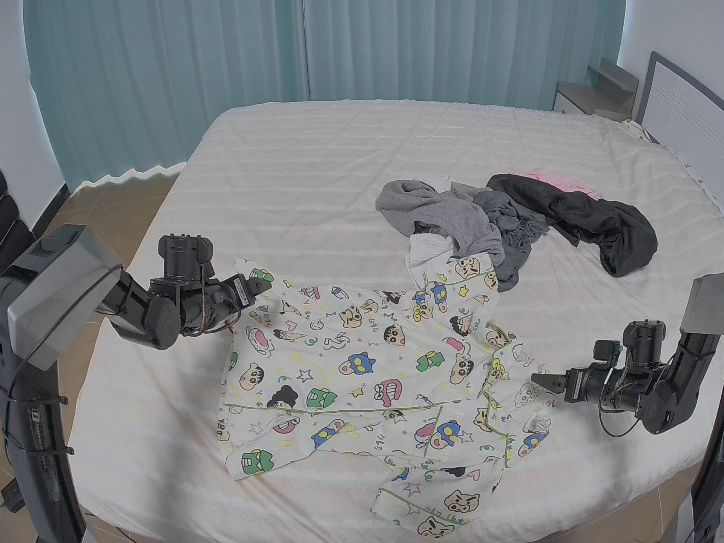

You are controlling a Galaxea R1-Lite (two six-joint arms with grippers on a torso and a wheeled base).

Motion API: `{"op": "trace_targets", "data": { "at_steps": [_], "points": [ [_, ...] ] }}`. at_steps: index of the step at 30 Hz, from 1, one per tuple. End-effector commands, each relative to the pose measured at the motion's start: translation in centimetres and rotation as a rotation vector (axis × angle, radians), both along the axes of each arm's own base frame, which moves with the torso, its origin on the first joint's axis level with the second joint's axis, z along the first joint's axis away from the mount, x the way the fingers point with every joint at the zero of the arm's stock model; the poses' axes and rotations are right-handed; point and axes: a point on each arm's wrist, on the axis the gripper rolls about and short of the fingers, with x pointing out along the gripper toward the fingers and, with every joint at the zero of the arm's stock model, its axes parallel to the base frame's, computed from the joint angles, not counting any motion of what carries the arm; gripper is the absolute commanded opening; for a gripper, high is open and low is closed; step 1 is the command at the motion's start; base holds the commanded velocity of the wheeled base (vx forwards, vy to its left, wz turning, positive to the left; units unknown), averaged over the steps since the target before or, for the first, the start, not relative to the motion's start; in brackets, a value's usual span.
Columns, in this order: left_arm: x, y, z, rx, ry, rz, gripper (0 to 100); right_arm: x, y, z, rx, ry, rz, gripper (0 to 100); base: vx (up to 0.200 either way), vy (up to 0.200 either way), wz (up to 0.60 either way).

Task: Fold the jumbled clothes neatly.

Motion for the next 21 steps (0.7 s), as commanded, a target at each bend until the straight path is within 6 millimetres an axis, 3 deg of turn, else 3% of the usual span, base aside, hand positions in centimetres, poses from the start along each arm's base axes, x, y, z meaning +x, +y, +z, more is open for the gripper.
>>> {"op": "trace_targets", "data": {
  "at_steps": [1,15,16,21],
  "points": [
    [1.4,0.0,-3.3,0.047,0.046,-0.016,100,0.0,0.0,-0.1,0.0,0.003,0.0,100,0.0,0.0,0.0],
    [1.6,-0.5,-4.5,0.045,0.068,-0.032,100,-0.1,0.1,-0.5,-0.003,0.016,0.004,100,0.0,0.0,0.0],
    [1.6,-0.5,-4.5,0.045,0.068,-0.032,0,-0.1,0.1,-0.5,-0.003,0.016,0.004,100,0.0,0.0,0.0],
    [1.7,-0.3,-5.4,0.048,0.085,-0.021,0,-0.1,0.1,-0.6,-0.003,0.02,0.004,100,0.0,0.0,0.0]
  ]
}}
